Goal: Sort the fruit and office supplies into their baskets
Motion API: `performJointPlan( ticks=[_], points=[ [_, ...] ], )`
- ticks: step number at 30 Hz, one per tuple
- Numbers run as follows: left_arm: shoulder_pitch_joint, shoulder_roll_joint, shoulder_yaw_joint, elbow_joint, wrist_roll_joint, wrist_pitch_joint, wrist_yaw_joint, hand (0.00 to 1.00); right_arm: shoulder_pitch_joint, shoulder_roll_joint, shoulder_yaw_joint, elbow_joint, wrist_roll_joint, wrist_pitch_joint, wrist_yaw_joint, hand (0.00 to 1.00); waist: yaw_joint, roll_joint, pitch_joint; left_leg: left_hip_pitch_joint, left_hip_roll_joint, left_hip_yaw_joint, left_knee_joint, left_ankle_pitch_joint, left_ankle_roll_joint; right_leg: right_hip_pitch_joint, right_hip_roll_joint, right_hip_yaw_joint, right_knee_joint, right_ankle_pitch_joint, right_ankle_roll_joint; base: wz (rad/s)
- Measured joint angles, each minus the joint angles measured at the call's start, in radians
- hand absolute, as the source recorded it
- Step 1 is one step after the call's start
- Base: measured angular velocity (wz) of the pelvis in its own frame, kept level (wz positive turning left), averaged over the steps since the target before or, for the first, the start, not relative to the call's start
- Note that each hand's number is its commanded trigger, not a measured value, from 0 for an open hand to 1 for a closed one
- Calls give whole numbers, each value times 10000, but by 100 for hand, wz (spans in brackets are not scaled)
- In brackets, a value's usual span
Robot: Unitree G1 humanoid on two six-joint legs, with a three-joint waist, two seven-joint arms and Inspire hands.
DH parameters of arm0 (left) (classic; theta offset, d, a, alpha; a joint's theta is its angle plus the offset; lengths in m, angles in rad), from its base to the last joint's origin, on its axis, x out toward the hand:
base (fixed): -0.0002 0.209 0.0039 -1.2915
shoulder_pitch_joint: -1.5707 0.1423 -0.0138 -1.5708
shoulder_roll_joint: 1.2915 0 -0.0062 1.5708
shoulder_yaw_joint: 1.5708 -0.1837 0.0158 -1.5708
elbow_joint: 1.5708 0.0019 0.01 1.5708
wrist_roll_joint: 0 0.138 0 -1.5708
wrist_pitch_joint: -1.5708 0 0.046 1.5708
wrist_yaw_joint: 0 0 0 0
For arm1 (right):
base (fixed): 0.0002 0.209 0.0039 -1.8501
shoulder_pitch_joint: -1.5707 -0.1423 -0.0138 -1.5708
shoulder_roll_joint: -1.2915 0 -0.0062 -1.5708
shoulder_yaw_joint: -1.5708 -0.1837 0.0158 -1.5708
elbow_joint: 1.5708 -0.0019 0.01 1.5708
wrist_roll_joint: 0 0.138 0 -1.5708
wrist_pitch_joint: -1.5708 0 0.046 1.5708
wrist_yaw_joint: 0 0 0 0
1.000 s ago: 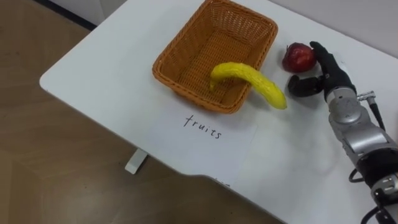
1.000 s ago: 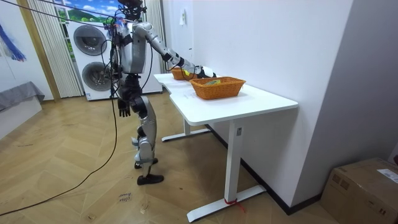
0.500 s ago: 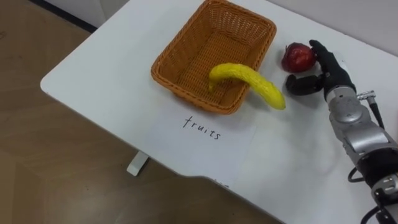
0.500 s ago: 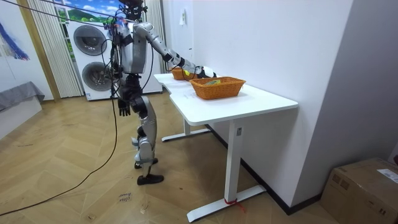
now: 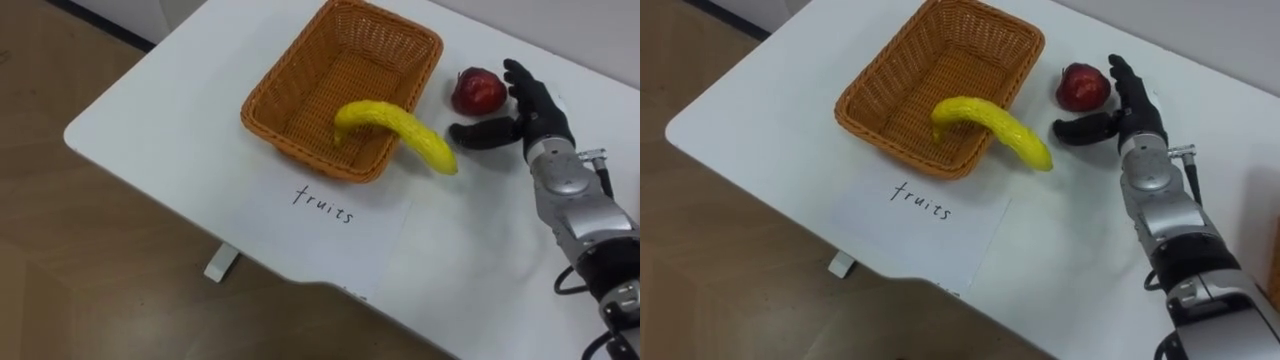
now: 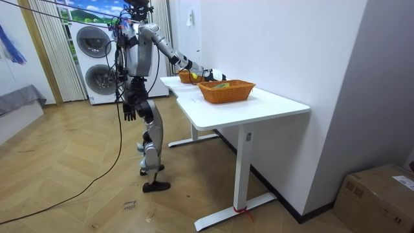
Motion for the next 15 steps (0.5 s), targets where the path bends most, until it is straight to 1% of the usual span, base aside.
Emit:
performJointPlan(
  ticks=[2, 15],
  points=[
    [0, -14, 0, 3, -2, 0, 4, 0, 0, -10, 0, 0, 3, -58, 4, 0, -1, 25, 5, -2, 1, -5, -6, 0, 0, -3, 1, 0, 0, 0, 0, 0],
    [0, -63, 0, 0, -4, -14, 12, 0, 0, -14, -1, 0, 20, -59, 14, 0, -15, 9, -6, -13, -2, -3, -5, 1, 0, -10, -3, 1, 1, -1, -1, 0]
  ],
)
